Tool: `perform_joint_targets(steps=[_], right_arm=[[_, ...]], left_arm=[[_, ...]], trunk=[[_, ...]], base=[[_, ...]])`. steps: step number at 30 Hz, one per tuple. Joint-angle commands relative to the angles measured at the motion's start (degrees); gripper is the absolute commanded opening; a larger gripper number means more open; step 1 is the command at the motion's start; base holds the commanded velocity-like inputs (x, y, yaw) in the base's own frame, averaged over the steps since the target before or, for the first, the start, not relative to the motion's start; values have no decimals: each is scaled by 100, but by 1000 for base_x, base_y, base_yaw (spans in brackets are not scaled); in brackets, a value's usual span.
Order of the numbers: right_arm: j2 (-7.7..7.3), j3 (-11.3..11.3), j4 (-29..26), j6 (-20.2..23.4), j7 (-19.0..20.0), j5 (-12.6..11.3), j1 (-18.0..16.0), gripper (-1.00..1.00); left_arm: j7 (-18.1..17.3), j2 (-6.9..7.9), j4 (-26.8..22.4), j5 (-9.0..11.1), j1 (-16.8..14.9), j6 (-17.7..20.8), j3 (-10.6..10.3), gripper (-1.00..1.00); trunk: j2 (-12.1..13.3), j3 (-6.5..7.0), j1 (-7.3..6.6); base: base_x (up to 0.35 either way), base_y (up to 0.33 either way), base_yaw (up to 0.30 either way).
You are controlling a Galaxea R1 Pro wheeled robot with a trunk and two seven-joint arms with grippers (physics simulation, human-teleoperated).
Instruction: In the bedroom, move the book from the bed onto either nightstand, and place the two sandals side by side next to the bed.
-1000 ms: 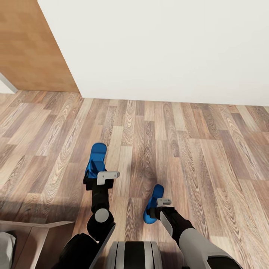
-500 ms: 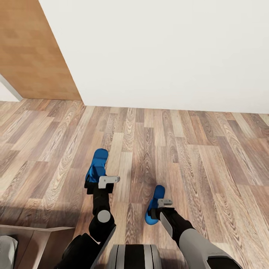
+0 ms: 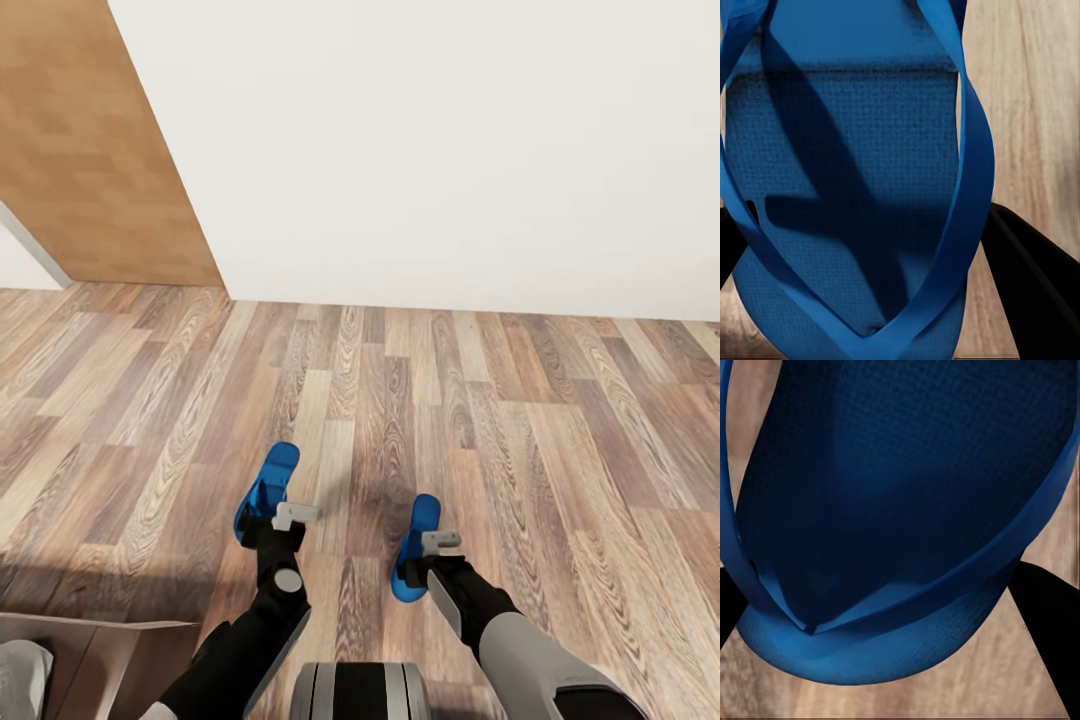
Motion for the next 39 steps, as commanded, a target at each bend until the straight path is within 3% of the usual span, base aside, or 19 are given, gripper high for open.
perform_joint_targets(steps=[1,21,39], right_arm=[[-5,-7,-13,36,-17,34,0,-100],[-27,7,-20,31,-19,55,1,-100],[-27,63,-56,-241,-12,55,12,-100]], left_arm=[[27,8,38,37,-31,25,-15,-100],[25,33,-565,57,-65,22,-24,-100],[-7,34,-626,57,-64,73,-26,-100]], trunk=[[40,15,-23],[842,374,-463],[1564,697,-858]], base=[[0,0,0],[0,0,0],[0,0,0]])
